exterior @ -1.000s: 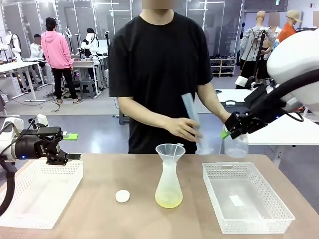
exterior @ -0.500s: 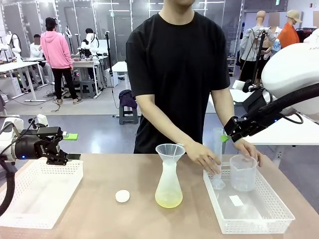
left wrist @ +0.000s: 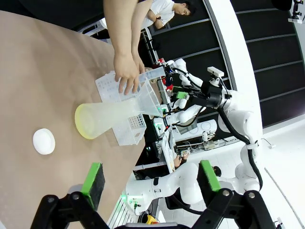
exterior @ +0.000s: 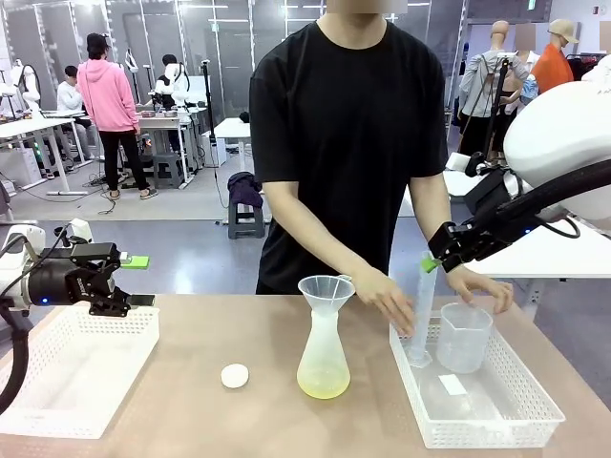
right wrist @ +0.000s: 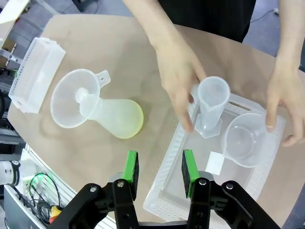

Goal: Prepare the solutions needed for the experiment.
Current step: Once the solution is in the Big flask , pick up the Plastic Funnel and place it back into the right Organizing basket.

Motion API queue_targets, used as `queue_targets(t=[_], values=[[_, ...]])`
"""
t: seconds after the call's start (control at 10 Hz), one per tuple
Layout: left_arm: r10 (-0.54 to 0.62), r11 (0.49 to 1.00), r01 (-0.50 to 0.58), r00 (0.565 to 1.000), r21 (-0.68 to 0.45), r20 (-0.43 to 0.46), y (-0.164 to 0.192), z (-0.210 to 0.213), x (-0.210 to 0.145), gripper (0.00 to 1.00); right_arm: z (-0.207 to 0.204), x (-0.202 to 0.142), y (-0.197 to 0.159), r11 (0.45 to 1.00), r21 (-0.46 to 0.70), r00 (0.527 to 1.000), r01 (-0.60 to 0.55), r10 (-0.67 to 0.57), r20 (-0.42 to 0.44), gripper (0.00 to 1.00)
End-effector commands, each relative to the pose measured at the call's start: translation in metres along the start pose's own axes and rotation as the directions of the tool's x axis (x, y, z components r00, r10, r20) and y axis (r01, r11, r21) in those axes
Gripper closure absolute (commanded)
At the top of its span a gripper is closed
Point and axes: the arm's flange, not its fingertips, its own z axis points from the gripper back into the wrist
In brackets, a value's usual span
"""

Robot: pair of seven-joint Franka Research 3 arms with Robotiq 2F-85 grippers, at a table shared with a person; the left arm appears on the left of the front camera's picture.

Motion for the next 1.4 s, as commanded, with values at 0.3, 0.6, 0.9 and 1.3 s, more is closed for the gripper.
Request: queue_targets(t=[0.3, 0.6, 0.9, 1.3], values=[[-0.001, 1.000, 0.001, 1.000, -0.029, 0.023, -0.002, -0.002, 0.002, 0.00, -0.022, -0.016, 0.082, 0.984, -0.095, 0.981, 0.151, -0.161, -0.109, 0.52], [-0.001, 1.000, 0.001, 1.000, -0.029, 0.023, -0.002, -0.002, 0.002, 0.00, -0.030, -0.006, 0.110, 0.962, -0.136, 0.953, 0.235, -0.256, -0.163, 0.52], [-0.001, 1.000, 0.001, 1.000, -0.029, 0.023, -0.002, -0.002, 0.002, 0.00, -0.032, -0.013, 0.107, 0.970, -0.113, 0.960, 0.213, -0.230, -0.162, 0.52], [-0.001, 1.000, 0.001, 1.000, -0.029, 0.023, -0.002, -0.002, 0.002, 0.00, -0.032, -0.013, 0.107, 0.970, -0.113, 0.960, 0.213, -0.230, -0.162, 0.52]])
